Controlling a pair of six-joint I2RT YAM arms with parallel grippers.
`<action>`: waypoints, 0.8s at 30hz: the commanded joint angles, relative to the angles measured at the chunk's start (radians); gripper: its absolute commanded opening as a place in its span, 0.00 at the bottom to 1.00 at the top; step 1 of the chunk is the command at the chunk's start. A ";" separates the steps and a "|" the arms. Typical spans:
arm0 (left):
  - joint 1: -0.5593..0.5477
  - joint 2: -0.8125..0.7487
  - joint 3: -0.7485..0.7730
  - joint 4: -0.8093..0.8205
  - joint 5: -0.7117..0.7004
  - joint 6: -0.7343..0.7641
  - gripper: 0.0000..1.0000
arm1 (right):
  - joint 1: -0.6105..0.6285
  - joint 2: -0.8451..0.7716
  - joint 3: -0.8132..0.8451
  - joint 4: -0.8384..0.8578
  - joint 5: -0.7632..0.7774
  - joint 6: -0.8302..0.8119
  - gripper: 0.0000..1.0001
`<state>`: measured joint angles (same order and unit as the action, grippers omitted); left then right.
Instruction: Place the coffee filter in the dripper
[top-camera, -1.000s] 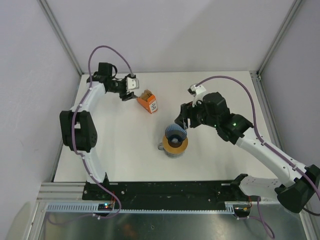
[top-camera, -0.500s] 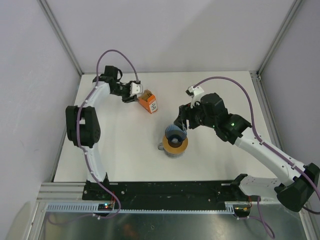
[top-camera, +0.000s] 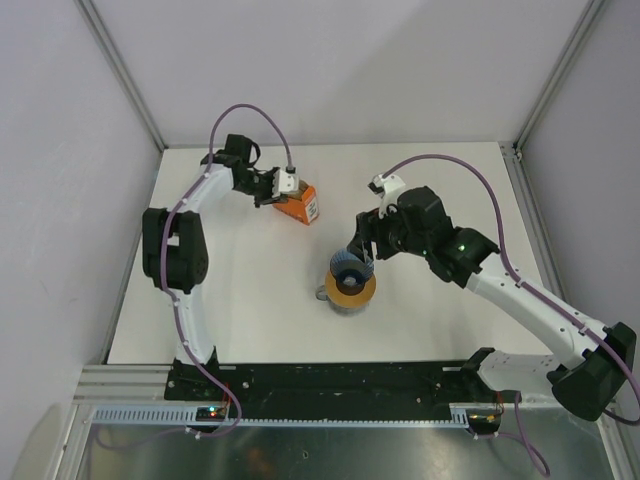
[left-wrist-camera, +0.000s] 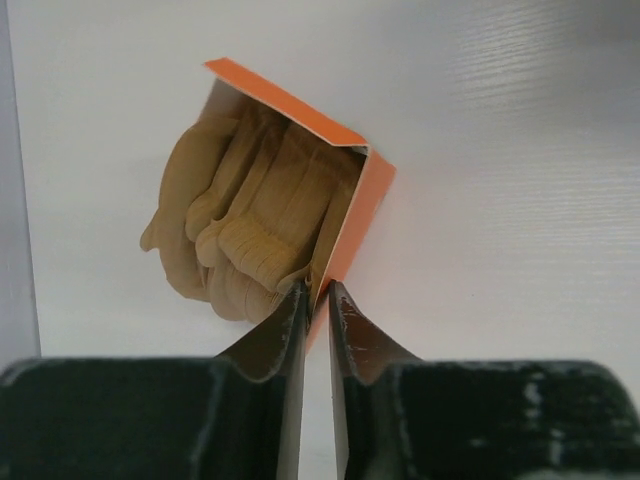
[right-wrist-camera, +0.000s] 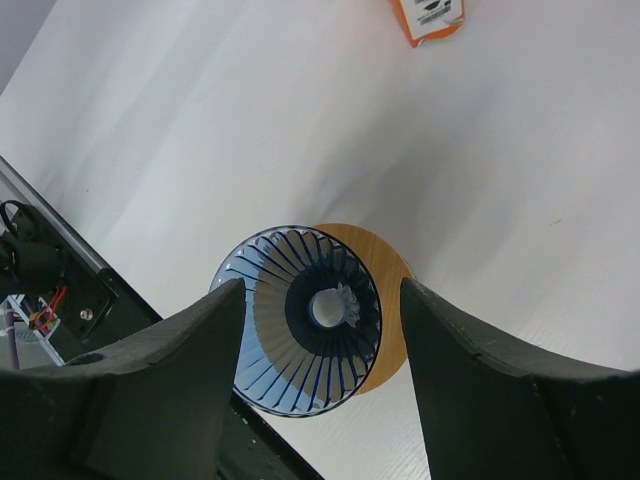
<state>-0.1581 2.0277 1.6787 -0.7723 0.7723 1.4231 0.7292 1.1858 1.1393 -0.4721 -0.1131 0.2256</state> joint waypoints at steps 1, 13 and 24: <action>-0.022 -0.005 0.026 -0.002 -0.043 -0.041 0.12 | 0.007 -0.007 0.027 0.001 0.012 -0.012 0.68; -0.104 -0.031 0.045 -0.004 -0.143 -0.488 0.00 | 0.015 -0.002 0.027 -0.008 0.022 -0.010 0.68; -0.107 -0.069 0.064 -0.002 -0.156 -0.748 0.00 | 0.022 0.003 0.027 -0.011 0.020 -0.012 0.68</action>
<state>-0.2626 2.0274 1.7332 -0.7662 0.6044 0.7815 0.7444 1.1858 1.1393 -0.4969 -0.0978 0.2256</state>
